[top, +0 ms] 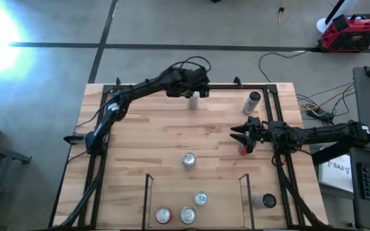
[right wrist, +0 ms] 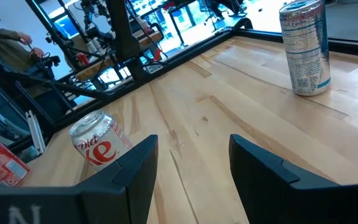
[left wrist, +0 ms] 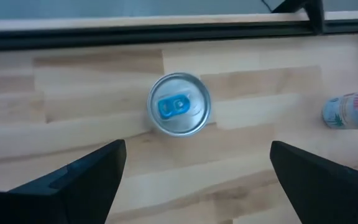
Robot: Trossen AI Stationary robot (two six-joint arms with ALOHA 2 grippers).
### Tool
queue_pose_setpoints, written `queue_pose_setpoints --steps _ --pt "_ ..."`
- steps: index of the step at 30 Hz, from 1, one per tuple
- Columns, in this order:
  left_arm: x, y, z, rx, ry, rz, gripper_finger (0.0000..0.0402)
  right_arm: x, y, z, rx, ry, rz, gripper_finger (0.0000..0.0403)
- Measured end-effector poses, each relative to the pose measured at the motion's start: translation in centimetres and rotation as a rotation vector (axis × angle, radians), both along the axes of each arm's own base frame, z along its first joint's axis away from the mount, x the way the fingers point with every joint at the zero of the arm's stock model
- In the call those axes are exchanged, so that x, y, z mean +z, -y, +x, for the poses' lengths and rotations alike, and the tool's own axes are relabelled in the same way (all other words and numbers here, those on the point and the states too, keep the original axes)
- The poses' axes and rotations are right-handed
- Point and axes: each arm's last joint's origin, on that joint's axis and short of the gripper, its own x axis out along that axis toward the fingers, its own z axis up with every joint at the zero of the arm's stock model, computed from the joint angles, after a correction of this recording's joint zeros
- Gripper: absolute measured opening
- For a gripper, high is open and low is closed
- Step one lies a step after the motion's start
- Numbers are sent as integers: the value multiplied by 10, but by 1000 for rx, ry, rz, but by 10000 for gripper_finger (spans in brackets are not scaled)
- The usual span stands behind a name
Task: Place canned beverage on shelf
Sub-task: Move the soda cans to the middle of the table
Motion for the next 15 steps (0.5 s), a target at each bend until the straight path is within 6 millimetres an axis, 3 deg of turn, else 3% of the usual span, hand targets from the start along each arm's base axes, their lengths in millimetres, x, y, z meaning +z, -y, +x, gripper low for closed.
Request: queue_pose_setpoints --steps 7,15 --pt "-17 0 8 -34 -59 18 382 0 0 0 0 0 0 183" --pt "-19 20 18 -38 -114 179 382 0 0 0 0 0 0 183"
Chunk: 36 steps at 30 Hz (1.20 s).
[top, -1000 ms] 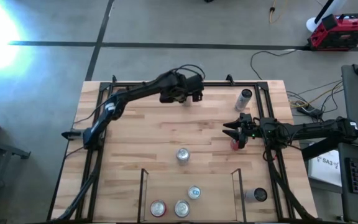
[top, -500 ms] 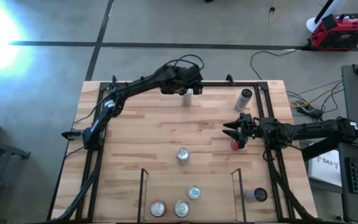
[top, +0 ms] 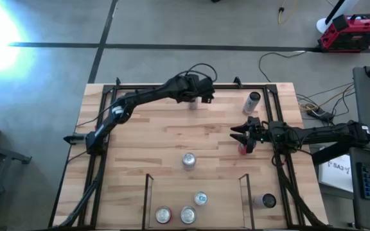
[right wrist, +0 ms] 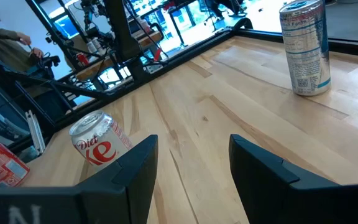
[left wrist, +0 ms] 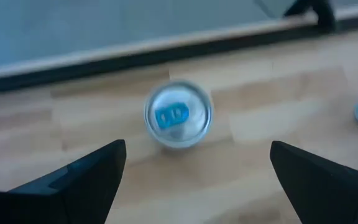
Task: Place canned beverage on shelf
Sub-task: Move the soda cans to the middle of the table
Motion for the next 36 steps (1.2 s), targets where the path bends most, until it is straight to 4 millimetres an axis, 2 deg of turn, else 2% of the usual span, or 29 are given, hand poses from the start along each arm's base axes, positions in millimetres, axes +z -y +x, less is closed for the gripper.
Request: queue_pose_setpoints --steps 6,14,20,36 --pt "-1 8 4 45 -14 126 382 0 0 0 1 0 0 183" --pt "-32 4 15 140 -63 223 382 0 0 0 0 0 0 183" --pt "-42 4 20 179 -106 336 382 0 0 0 0 0 0 183" --pt "-64 3 26 215 -64 211 376 0 0 0 0 0 0 183"
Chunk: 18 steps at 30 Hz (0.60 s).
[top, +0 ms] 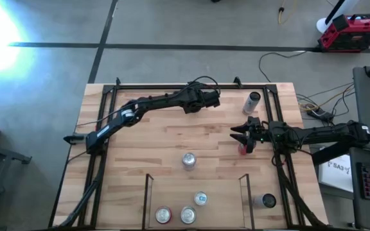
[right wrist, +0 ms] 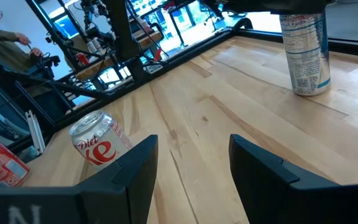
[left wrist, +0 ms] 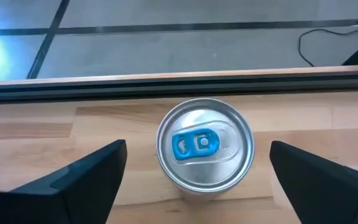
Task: Place canned beverage on shelf
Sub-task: Move the soda cans to the middle of the table
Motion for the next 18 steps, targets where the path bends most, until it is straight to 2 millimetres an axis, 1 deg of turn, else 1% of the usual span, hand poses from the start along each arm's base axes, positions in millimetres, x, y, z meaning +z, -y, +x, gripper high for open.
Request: queue_pose_setpoints --steps 2,5,12,13,18 --pt "-1 0 0 0 -3 -1 363 0 0 0 0 0 0 183" --pt "-7 -2 1 1 -14 -6 327 0 0 0 0 0 0 183" --pt "-12 -2 2 2 -27 -10 201 0 0 0 0 0 0 183" --pt "-12 -2 2 1 -28 -17 194 0 0 0 0 0 0 183" --pt "-8 1 0 -14 -29 -69 193 0 0 0 0 1 0 183"
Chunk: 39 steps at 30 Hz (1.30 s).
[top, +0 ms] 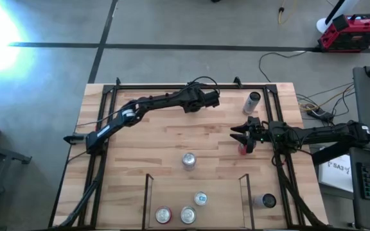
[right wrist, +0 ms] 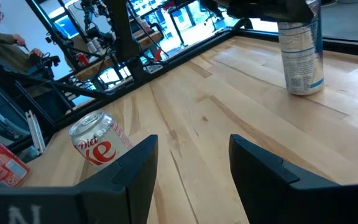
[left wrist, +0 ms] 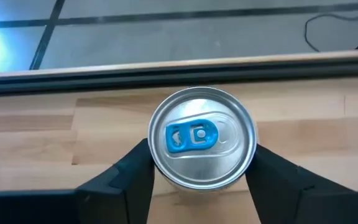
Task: Place canned beverage on shelf
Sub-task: Move the soda cans to the middle of the table
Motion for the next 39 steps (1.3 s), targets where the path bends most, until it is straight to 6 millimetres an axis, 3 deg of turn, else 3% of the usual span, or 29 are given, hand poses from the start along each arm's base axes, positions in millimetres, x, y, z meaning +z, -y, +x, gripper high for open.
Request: queue_pose_setpoints --steps 8,30,39 --pt "9 26 -2 -28 -10 -59 209 0 0 0 -1 -1 0 183" --pt "14 147 7 -141 83 -62 199 0 0 0 0 0 0 183" --pt "14 176 3 -202 54 -44 199 0 0 0 0 0 0 183"
